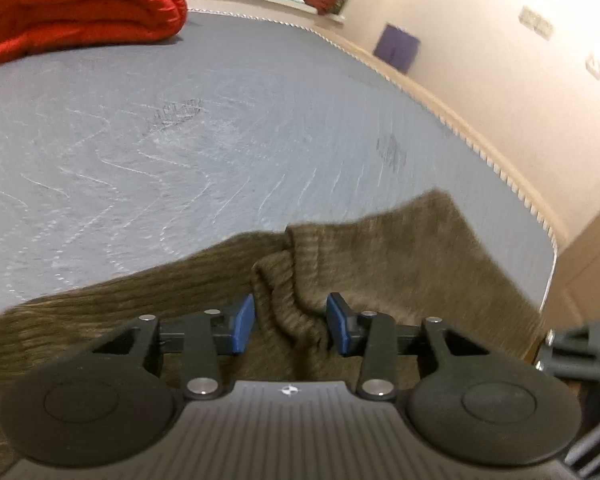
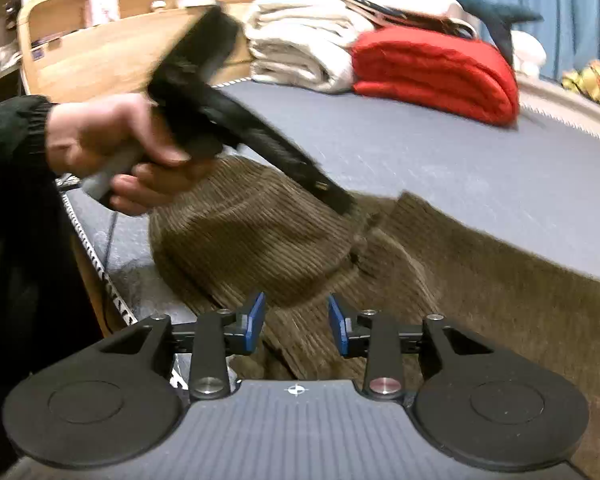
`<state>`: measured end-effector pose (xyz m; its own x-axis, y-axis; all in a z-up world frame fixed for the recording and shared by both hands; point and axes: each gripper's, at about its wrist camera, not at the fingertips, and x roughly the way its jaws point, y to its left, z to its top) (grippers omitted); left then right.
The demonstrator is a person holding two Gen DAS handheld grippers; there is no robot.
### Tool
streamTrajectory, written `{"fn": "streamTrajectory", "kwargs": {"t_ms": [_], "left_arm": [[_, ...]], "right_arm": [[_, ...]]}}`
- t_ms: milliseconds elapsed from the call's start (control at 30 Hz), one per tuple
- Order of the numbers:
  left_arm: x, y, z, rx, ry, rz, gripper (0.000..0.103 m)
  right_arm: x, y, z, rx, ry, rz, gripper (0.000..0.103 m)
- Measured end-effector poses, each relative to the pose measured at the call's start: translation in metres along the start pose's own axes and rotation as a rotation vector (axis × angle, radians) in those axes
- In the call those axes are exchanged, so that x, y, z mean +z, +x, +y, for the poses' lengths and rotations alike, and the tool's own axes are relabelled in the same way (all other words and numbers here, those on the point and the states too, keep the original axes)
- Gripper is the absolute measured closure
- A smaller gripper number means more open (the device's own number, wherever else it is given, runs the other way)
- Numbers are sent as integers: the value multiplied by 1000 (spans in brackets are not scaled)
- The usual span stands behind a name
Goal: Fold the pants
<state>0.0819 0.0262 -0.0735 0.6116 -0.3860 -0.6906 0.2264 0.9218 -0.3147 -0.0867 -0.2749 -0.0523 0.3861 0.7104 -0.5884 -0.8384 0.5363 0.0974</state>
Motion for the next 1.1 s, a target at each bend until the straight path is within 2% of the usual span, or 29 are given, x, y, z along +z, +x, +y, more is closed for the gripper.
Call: {"fn": "streamTrajectory", "kwargs": {"t_ms": [100,133,167,200,267,300,333,367,400,433,467,500,600,633,667,733,767,800,833,867,933,1000,1067,1100], "left_arm": [[7,11,-3,-1,-14,-22,59],[9,18,-2,2,-33,-14,54],[10,25,0,9,-60,2,43],[10,34,2,11,-99,30,38],[8,48,6,5,-158,67,35],[6,54,7,11,-175,73,35],[6,58,7,17,-181,70,34],[6,62,7,23,-176,67,34],[7,64,7,30,-169,66,35],[9,63,5,58,-153,63,50],[11,59,4,71,-138,55,71],[18,49,1,63,-114,18,86],[33,16,-12,24,-15,-143,87],[34,14,-15,36,17,-168,86],[33,19,-14,56,27,-154,86],[27,44,-1,85,-29,-42,86],[23,51,7,89,-63,-13,82],[22,52,9,88,-73,-16,78],[23,50,8,100,-57,-23,69],[25,44,4,135,-31,-51,62],[31,27,-5,207,20,-146,49],[33,12,-14,191,58,-231,49],[33,10,-21,107,82,-241,74],[32,13,-24,50,88,-217,77]], "right_arm": [[2,13,11,-11,-54,43,59],[0,20,15,-5,-71,73,59],[-2,28,19,-2,-91,90,59],[-5,33,22,-13,-115,99,59],[-9,39,21,-19,-123,127,61],[-10,44,22,1,-112,145,68],[-11,46,21,24,-109,154,80],[-11,44,24,31,-121,147,88],[-11,41,27,28,-145,134,89],[-11,36,30,32,-160,122,89],[-10,32,31,40,-167,106,90],[-8,24,32,48,-171,81,90],[-2,2,34,74,-199,-13,90],[-1,-3,37,64,-224,-42,90],[-1,-4,41,46,-244,-57,90],[-4,7,45,21,-252,-25,89],[-7,15,47,19,-264,18,89],[-12,24,50,23,-288,70,89],[-15,27,52,21,-311,98,89],[-16,28,52,15,-326,102,89],[-10,23,48,11,-277,91,88],[-3,13,37,7,-185,65,79],[3,4,25,-3,-91,33,71],[5,-1,18,-5,-41,22,71]]}}
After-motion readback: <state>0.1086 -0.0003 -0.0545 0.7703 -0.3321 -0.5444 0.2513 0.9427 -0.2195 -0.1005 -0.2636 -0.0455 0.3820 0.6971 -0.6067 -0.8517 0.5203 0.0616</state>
